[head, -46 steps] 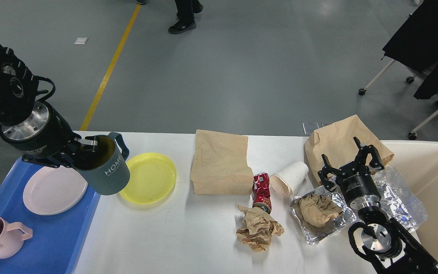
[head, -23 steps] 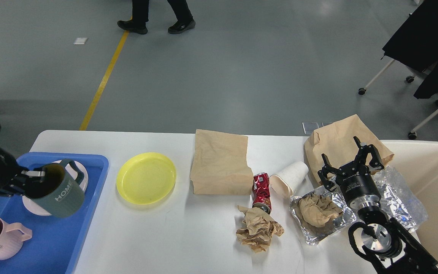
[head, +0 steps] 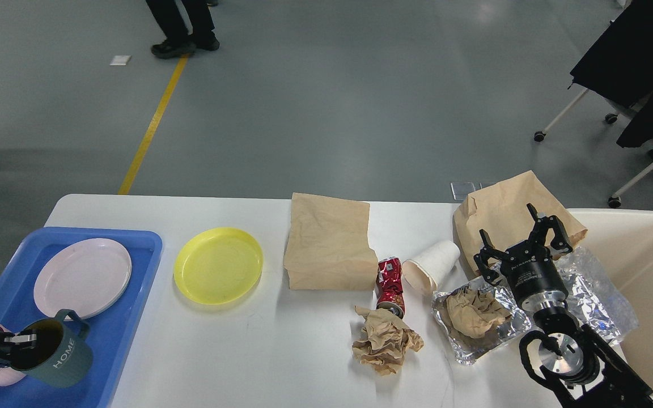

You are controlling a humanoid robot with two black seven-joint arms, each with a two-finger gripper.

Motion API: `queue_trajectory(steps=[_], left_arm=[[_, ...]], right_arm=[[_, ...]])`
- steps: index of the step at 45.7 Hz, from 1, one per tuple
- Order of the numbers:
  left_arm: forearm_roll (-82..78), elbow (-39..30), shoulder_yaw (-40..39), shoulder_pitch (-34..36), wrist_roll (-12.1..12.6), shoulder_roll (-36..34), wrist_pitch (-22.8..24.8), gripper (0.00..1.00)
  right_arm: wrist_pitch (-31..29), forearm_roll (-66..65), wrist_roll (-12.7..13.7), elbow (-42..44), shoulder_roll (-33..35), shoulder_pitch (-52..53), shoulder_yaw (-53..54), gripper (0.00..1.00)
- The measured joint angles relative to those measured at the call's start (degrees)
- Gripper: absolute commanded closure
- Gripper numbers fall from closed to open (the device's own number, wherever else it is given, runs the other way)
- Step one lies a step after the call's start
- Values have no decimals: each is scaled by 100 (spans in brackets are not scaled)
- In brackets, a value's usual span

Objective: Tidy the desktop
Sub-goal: 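Lift the grey-green mug and set it on the blue tray, then release the mug and move the left gripper to the yellow plate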

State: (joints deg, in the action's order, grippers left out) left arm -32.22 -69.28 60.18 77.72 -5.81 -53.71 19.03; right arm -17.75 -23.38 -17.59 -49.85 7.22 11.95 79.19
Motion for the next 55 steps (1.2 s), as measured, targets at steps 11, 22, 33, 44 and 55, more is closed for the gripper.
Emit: queue_trajectory(steps=[11, 22, 33, 44, 55], left_arm=[[-3, 189, -141, -296, 9, 101, -78, 99], [0, 229, -182, -500, 44, 233, -255, 94], [126, 226, -152, -569, 16, 410, -324, 59], [205, 213, -90, -659, 17, 447, -443, 29], [210, 213, -70, -617, 63, 419, -397, 14]], right_arm=[[0, 0, 0, 2, -2, 0, 0, 0], [0, 0, 0, 2, -2, 0, 0, 0], [0, 0, 0, 1, -2, 0, 0, 0], [0, 0, 0, -5, -2, 0, 0, 0], [0, 0, 0, -7, -2, 0, 0, 0]])
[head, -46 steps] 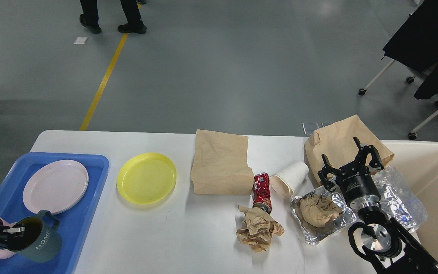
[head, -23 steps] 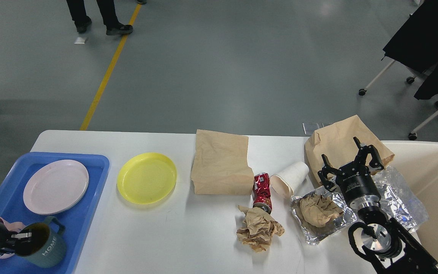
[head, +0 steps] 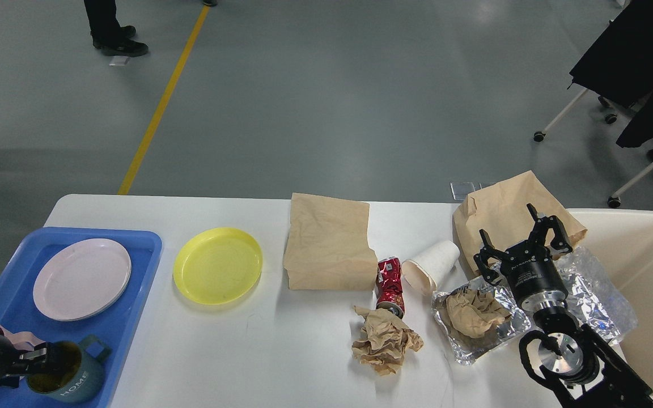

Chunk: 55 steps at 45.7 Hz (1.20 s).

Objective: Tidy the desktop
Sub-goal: 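Release the mug and move the left gripper to the yellow plate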

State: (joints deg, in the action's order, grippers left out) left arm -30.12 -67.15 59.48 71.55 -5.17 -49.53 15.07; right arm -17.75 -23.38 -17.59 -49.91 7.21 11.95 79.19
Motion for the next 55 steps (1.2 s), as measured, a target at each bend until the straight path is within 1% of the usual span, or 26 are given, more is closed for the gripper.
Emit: queue_trajectory(steps=[8, 14, 19, 30, 33, 36, 43, 47, 50, 55], left_arm=[[4, -15, 13, 100, -10, -38, 50, 12], [58, -93, 260, 441, -42, -47, 154, 11], [304, -355, 750, 1013, -67, -46, 271, 11], [694, -1280, 2160, 2824, -79, 128, 371, 11], [845, -1477, 2410, 3293, -80, 293, 468, 10], [1027, -1605, 2563, 3712, -75, 491, 680, 10], [1553, -1683, 2648, 4589, -30, 1228, 1459, 10], [1898, -1707, 2644, 5030, -28, 1737, 1813, 10], [2215, -1742, 2619, 5344, -27, 2147, 1992, 10], [2800, -1881, 2584, 5817, -20, 2823, 2121, 10]], right_arm=[[0, 0, 0, 0, 1, 0, 0, 0], [0, 0, 0, 0, 1, 0, 0, 0], [0, 0, 0, 0, 1, 0, 0, 0], [0, 0, 0, -1, 1, 0, 0, 0], [0, 0, 0, -1, 1, 0, 0, 0], [0, 1, 0, -1, 1, 0, 0, 0], [0, 0, 0, -1, 1, 0, 0, 0], [0, 0, 0, -1, 1, 0, 0, 0], [0, 0, 0, -1, 1, 0, 0, 0], [0, 1, 0, -1, 1, 0, 0, 0]])
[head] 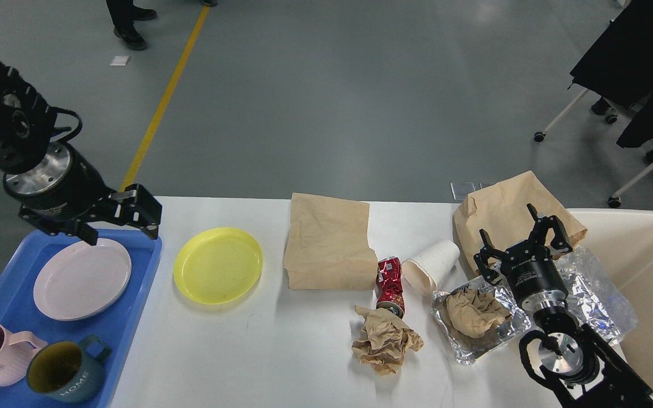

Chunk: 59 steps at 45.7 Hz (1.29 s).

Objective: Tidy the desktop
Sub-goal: 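Release the mug and move the left gripper to the yellow plate, then grip the edge of the yellow plate with the left gripper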

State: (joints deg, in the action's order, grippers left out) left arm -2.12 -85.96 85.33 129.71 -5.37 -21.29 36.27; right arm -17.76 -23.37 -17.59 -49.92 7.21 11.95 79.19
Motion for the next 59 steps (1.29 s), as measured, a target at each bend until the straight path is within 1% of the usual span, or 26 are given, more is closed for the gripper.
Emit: queue_trajectory(steps=[5, 10, 18, 22, 26, 35, 37, 42, 51, 59], left_arm=[[562, -226, -29, 429, 2, 651, 51, 10], [1013, -480, -112, 771, 5, 1034, 89, 10], [1407, -624, -211, 861, 8, 1154, 124, 10], [1483, -625, -216, 793, -28, 1161, 133, 5], [1500, -578, -225, 671, -54, 1147, 100, 5], [1510, -299, -282, 191, -59, 1145, -27, 5], [1517, -247, -315, 39, -59, 1143, -106, 7], [1726, -118, -419, -506, -12, 1119, -480, 8], [2911, 192, -441, -1456, 130, 1001, -1328, 7], [3883, 595, -680, -2271, 133, 797, -1935, 5]], right_arm=[[0, 0, 0, 0, 0, 0, 0, 0], [0, 0, 0, 0, 0, 0, 0, 0], [0, -1, 0, 6, 0, 0, 0, 0], [0, -1, 0, 6, 0, 0, 0, 0], [0, -1, 0, 6, 0, 0, 0, 0], [0, -1, 0, 6, 1, 0, 0, 0], [0, -1, 0, 3, 4, 0, 0, 0], [0, -1, 0, 1, 5, 0, 0, 0], [0, 0, 0, 0, 3, 0, 0, 0], [0, 0, 0, -1, 3, 0, 0, 0]])
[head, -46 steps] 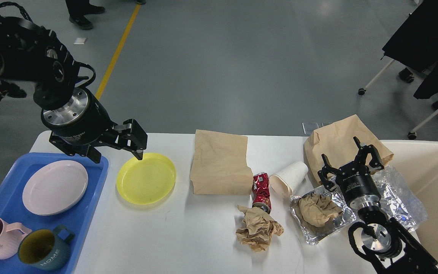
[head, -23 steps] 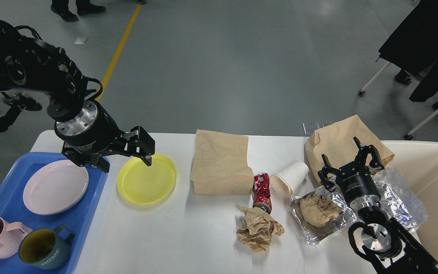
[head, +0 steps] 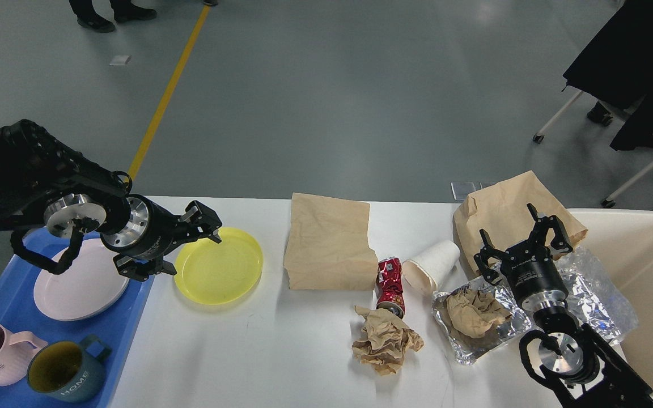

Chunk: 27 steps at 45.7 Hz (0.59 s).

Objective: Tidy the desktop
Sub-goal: 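Grip the edge of the yellow plate with the left gripper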

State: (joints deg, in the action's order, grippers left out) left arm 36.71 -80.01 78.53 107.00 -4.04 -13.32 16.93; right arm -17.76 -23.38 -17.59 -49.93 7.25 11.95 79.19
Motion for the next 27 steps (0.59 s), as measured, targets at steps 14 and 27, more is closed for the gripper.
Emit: queue_trajectory(steps=[14, 27], left_arm=[[-459, 1034, -598, -1521, -37, 96, -360, 6], [-461, 1912, -1664, -2768, 667, 47, -1401, 9]], right_arm=[[0, 0, 0, 0, -2, 0, 0, 0], [0, 0, 0, 0, -2, 0, 0, 0]])
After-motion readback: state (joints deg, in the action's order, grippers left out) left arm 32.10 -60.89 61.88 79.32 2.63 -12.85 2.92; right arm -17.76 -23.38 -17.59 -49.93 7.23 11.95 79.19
